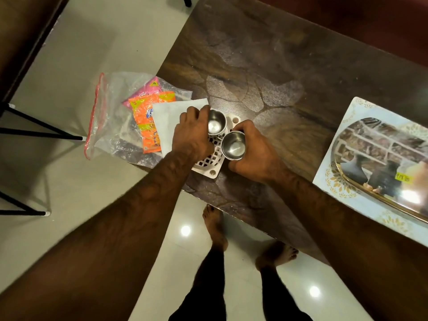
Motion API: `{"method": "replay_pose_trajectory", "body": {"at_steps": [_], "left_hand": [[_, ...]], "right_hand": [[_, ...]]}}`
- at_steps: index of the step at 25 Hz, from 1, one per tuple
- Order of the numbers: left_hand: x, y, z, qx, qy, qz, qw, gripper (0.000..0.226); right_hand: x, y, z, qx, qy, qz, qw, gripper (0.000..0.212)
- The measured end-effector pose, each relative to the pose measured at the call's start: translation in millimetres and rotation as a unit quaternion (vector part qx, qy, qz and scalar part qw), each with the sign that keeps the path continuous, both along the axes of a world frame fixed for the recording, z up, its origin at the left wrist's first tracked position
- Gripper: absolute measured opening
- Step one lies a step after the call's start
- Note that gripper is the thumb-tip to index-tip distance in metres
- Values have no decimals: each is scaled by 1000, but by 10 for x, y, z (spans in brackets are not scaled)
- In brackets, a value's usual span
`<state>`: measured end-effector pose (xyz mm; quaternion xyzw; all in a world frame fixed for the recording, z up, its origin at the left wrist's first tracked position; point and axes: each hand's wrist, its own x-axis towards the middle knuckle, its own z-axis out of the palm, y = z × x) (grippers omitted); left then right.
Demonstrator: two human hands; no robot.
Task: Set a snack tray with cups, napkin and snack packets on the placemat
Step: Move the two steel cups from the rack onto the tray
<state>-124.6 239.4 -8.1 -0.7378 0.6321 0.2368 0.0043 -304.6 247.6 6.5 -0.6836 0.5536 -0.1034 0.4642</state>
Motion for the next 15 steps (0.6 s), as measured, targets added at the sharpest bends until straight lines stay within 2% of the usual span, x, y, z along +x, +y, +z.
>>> {"method": "replay_pose_trajectory", "body": {"at_steps": [5,10,15], "left_hand": [[-68,-61,-104,-32,48,29,998,80],[-219,-141,133,-60,130,31,989,77],[-752,-436,339,-36,171,-44,984,82]], "right_hand": [[-146,28,-19,4,-11,-25,1000,70],[-392,45,23,0,-34,-86,996,68],[-943,51,162,-24,-64,-182,981,68]]}}
